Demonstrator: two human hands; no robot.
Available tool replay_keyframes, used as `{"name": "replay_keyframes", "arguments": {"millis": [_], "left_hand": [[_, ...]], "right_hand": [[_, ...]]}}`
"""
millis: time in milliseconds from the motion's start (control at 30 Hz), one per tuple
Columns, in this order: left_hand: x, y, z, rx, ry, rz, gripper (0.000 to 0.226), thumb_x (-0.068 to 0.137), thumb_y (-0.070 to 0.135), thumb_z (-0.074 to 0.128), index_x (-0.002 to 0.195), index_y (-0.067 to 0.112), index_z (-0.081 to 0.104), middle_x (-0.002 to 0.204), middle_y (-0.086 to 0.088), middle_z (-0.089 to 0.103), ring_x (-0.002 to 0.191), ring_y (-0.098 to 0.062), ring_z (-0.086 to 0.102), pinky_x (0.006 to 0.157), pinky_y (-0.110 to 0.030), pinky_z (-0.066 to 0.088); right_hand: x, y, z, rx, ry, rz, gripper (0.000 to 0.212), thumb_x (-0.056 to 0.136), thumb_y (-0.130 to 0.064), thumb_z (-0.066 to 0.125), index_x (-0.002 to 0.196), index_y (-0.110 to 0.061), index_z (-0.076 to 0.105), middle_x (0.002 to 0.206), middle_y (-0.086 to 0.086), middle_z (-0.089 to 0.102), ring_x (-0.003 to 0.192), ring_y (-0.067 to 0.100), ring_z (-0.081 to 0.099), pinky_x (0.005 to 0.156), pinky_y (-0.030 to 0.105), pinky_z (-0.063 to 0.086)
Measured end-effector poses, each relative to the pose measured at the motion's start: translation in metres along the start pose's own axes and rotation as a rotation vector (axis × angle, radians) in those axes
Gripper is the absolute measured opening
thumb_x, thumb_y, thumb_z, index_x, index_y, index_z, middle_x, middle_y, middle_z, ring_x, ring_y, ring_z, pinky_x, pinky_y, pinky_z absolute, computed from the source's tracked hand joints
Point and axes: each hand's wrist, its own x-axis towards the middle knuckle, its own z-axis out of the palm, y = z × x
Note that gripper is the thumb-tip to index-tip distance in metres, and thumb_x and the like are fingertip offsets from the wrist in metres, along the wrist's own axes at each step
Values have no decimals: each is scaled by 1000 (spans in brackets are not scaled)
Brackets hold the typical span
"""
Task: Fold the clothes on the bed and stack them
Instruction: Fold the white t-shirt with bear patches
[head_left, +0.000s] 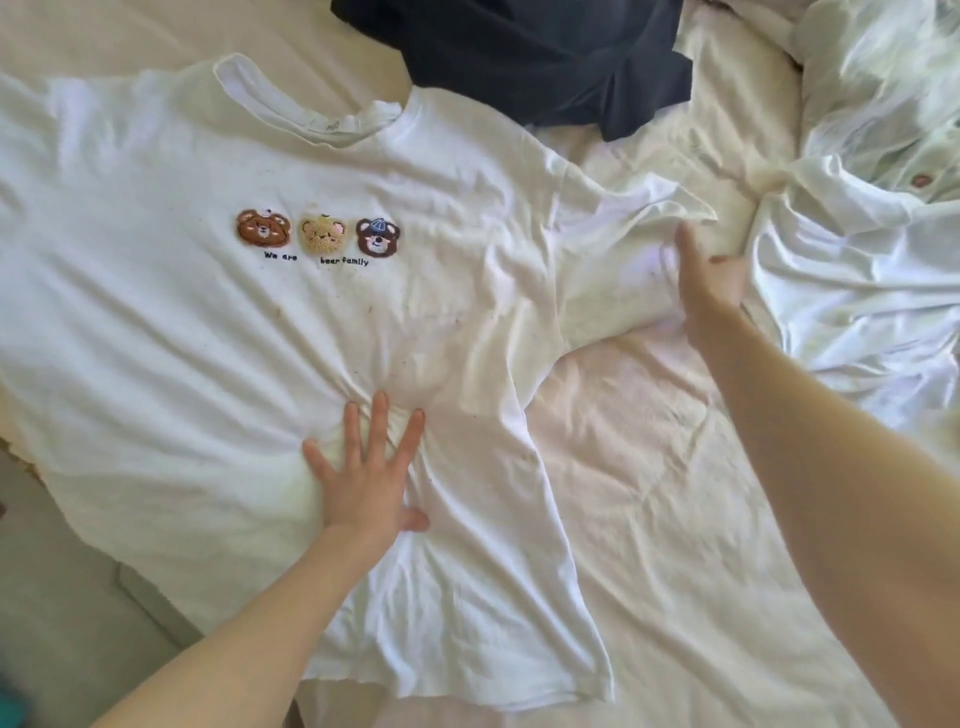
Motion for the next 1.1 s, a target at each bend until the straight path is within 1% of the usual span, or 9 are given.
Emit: {"name": "replay_keyframes", "arguments": {"millis": [100,267,433,533,600,700,867,1033,1100], "left_hand": [[-1,2,-2,25,-6,-5,123,69,74,56,123,32,-46,130,-8,-54,139,-37,-27,103,-71,9],[-3,3,-3,24,1,-9,122,69,73,57,124,33,-45,138,-8,-49,139,-37,-26,103,-71,10],[-3,1,-3,16,17,4,123,67,74,57,124,34,-45,131,-6,-53,139,-36,-27,104,-70,9],[-1,1,-1,0,29,12,124,67,73,58,123,34,-45,128,-6,-55,138,-36,-28,104,-71,8],[-2,0,-2,-8,33,18,124,67,73,58,123,35,-45,129,-5,-55,138,-36,-29,104,-71,7],[-2,0,-3,-41,40,31,124,67,72,60,127,36,-43,141,-6,-48,137,-35,-31,103,-72,6],[-4,-1,-7,-80,35,39,122,68,69,63,139,38,-32,147,-5,-41,137,-34,-32,102,-73,4],[-18,-8,-9,-142,123,90,103,78,54,64,147,38,-11,154,-4,-27,142,-31,-20,106,-69,10],[-33,-9,-1,-167,223,117,89,84,44,63,150,34,4,157,-6,-17,145,-30,-10,107,-66,14]], "right_hand": [[-14,26,13,78,-68,166,51,81,-57,59,113,-17,54,82,-6,48,76,11,51,65,23,39],[-7,30,14,346,-150,439,16,88,-9,51,102,-15,52,74,-2,46,55,7,43,33,11,31],[12,14,-22,426,72,320,13,87,-6,57,98,-12,59,72,1,53,57,9,49,45,18,43],[2,17,-18,513,6,307,12,91,-12,56,103,-10,59,83,3,58,69,13,57,54,20,50],[-24,28,-3,552,-71,344,15,96,-17,48,83,-12,54,74,3,52,60,12,52,45,20,43],[-80,64,15,394,-119,319,20,95,-19,49,77,-12,52,64,3,52,50,13,49,40,22,38],[-173,132,18,97,-342,150,6,88,-23,61,86,-17,63,78,-5,64,70,8,59,63,19,45],[-207,169,-2,29,-233,20,17,87,-18,64,103,-18,59,88,-5,62,77,1,56,67,6,41],[-218,184,-10,-49,-231,0,16,88,-20,62,104,-17,59,94,-1,61,85,10,57,76,15,43]]}}
